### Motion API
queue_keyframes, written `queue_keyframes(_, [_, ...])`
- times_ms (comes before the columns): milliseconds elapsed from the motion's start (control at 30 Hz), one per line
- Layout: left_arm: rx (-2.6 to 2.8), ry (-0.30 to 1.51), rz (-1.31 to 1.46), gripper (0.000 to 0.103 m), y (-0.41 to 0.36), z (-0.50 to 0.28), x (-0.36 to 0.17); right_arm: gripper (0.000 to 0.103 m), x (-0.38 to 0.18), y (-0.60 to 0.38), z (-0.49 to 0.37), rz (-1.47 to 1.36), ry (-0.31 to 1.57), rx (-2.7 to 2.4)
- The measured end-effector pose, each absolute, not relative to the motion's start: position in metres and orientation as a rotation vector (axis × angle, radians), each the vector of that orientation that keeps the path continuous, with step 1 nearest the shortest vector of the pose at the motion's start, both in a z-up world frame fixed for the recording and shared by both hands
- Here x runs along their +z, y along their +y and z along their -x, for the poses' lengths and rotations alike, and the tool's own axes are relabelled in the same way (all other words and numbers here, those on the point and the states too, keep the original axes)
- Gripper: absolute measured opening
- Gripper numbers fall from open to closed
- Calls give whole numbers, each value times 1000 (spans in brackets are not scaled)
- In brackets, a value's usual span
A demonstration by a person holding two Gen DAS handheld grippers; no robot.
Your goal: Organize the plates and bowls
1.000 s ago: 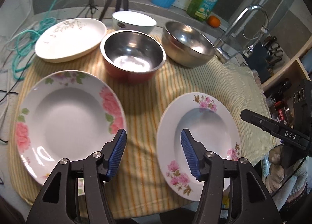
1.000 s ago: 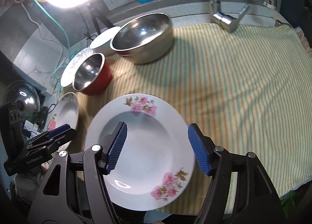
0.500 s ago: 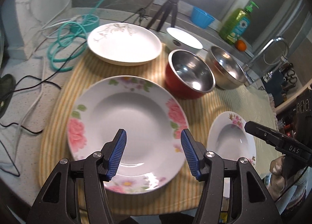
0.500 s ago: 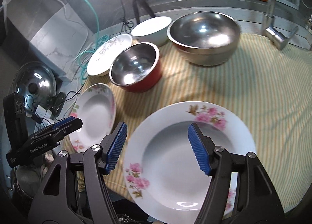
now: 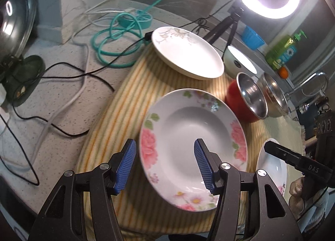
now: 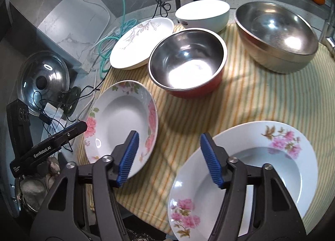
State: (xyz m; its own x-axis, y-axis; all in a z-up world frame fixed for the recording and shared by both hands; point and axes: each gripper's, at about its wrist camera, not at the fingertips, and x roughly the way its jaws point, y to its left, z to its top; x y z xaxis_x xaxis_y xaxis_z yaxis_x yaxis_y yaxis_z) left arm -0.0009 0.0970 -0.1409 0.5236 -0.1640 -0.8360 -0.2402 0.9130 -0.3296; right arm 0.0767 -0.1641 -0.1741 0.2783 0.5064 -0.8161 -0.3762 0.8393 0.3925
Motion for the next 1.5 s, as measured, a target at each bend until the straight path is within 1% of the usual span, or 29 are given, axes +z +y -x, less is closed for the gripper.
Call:
queue_keyframes(33, [50,1032,444,56,100,1,-143,52,-176,-161,-78,-130,1153,601])
queue_keyframes(100, [47,1042,466,54,105,1,-148,48,-179,-156,-80,-130,1166,608])
queue_keyframes(133, [42,1046,480,54,108,0,-150,44,-181,-154,-81,-130,1172,610])
queue_keyframes(167, [37,1051,492,52,110,0,-152,42,-183,-152,-82,-131,1179,613])
queue_keyframes(233, [28,1058,503,44,111,-1,-155,36,-188,-149,-86,-139,1195,619])
queue_keyframes(267, [22,1062,506,43,112,-2,-156,35,-190,-148,-87,-143,1202,621])
queue_keyframes(333, [13,1067,510,40,112,-3,-158,29,-195,-146,-90,-153,1218,622])
queue_keyframes(433, [5,1075,521,32,114,-6,-162,23,-202,-142,-93,-166,1238,626])
queue_keyframes(567, [-3,1081,525,31,115,-8,-165,17,-208,-139,-97,-185,1257,629])
queue_keyframes(667, [-14,1086,520,28,114,-11,-167,15,-210,-137,-98,-193,1264,635])
queue_keyframes(733, [-16,1089,512,26,113,-12,-167,12,-210,-136,-98,-197,1266,642])
queue_keyframes(1033, [-26,1094,507,26,112,-12,-167,9,-209,-132,-96,-188,1270,651])
queue_keyframes(1500, [-30,1079,499,26,97,-3,-152,9,-198,-147,-86,-187,1246,639])
